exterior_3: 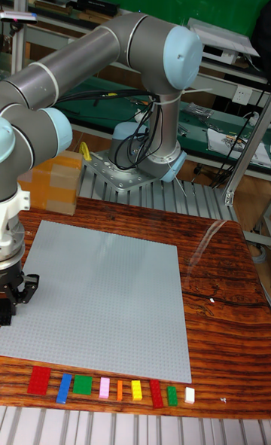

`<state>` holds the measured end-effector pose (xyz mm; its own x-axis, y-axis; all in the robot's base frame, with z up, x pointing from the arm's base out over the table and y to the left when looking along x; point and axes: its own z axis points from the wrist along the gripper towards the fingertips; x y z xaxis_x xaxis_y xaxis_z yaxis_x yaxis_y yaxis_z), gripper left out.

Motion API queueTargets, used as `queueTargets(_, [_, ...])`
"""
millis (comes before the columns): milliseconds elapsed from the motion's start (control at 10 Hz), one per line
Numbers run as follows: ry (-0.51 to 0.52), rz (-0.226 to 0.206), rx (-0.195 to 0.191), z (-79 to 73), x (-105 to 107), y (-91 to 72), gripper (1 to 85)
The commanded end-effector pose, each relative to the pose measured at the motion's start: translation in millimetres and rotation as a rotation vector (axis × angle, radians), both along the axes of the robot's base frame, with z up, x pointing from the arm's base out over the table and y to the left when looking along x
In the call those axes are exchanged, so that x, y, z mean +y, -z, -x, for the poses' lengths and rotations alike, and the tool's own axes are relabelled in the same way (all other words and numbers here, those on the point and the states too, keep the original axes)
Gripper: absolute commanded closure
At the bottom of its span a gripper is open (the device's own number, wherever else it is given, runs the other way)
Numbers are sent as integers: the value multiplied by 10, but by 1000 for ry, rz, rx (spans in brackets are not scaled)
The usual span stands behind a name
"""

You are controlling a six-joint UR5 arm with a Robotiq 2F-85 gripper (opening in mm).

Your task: Build with small Lego blocks

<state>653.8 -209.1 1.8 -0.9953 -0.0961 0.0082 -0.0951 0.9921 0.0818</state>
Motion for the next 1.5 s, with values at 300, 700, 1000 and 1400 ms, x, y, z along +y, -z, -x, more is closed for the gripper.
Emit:
queueTargets(300, [17,-6,-10,-30,-1,-11,460])
queueTargets(700, [36,7,0,-21,-25,-8,503])
queueTargets(1000, [66,32,18,-22,-61,-40,573])
queueTargets(1400, [87,48,26,-89,-50,-89,587])
